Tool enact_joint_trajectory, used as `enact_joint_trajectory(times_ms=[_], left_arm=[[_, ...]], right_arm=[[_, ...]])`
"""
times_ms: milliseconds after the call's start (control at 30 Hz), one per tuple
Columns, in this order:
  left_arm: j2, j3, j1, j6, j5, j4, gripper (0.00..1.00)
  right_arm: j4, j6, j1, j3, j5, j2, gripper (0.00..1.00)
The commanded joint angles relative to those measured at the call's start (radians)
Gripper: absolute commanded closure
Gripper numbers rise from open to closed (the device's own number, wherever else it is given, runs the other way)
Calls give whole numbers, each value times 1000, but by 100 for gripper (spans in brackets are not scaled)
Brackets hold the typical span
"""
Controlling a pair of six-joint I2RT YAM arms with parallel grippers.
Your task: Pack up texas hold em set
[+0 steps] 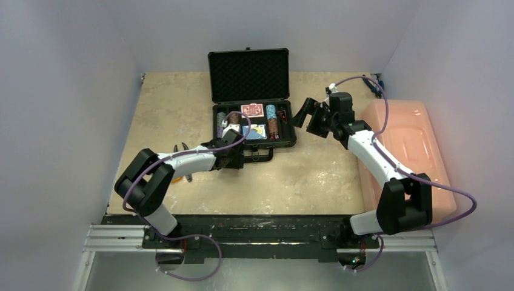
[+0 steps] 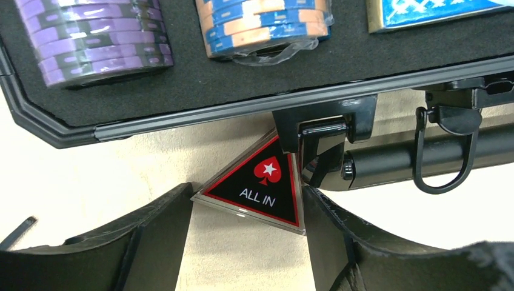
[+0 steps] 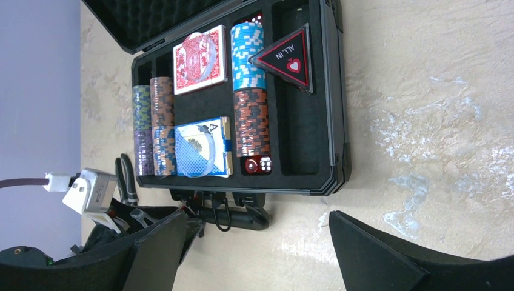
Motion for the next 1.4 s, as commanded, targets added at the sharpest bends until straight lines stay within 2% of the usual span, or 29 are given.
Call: enact_joint_trajectory(times_ms=[0,300,533,667,833,900,1167,1367], left_arm=[[40,-92,33,-65,-5,-12,38],[-34,-172,12,-101,57,-22,39],[-52,-123,-64,-176,-34,-187,31],[-66,-134,-87,-207,-33,-216,29],[-76,-140,-97,-222,-48,-223,13],[-76,-129,-97,-217,-50,-214,10],[-15,-38,-55,-168,-71,-219,9],[25,-12,-39,-131,-62,-191,13]], right_arm=[[24,-2,4,-6,-15,-16,9],[22,-5,4,-8,-18,-22,9],[17,-5,4,-9,-21,-27,9],[17,-5,4,-12,-20,-34,9],[22,-4,3,-16,-24,-34,9],[24,-3,4,-17,-26,-34,9],[16,-9,4,-20,-26,-41,9],[11,-18,4,-20,-24,-42,9]])
